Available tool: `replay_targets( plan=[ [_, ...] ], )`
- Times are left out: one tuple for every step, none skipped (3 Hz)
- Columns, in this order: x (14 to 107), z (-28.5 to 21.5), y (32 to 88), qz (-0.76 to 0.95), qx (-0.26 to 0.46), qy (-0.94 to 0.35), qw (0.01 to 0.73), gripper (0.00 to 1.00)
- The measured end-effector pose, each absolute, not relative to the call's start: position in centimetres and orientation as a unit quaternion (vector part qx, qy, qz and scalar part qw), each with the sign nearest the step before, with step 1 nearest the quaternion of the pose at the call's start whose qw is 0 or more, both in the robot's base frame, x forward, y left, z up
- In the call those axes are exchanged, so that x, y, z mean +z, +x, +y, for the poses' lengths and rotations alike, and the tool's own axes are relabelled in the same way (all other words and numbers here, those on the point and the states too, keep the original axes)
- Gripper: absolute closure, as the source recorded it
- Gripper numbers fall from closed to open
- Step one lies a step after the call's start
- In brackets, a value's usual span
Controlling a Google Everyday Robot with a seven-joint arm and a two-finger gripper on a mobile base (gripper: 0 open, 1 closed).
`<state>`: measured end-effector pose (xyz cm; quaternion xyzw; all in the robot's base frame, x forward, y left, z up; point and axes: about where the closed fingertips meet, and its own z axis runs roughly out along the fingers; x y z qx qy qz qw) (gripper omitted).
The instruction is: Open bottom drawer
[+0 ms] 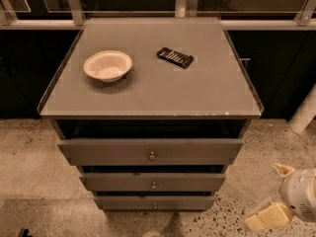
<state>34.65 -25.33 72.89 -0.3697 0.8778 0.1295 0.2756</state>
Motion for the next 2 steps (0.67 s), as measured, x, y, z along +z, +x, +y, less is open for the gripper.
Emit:
replay_targets(
  plan=[
    [67.0,-26.2,36.6,0.886,0.152,-0.328,0.29,0.0],
    [63.9,-26.7,37.9,0.895,0.162,-0.314,0.272,0.0]
  ],
)
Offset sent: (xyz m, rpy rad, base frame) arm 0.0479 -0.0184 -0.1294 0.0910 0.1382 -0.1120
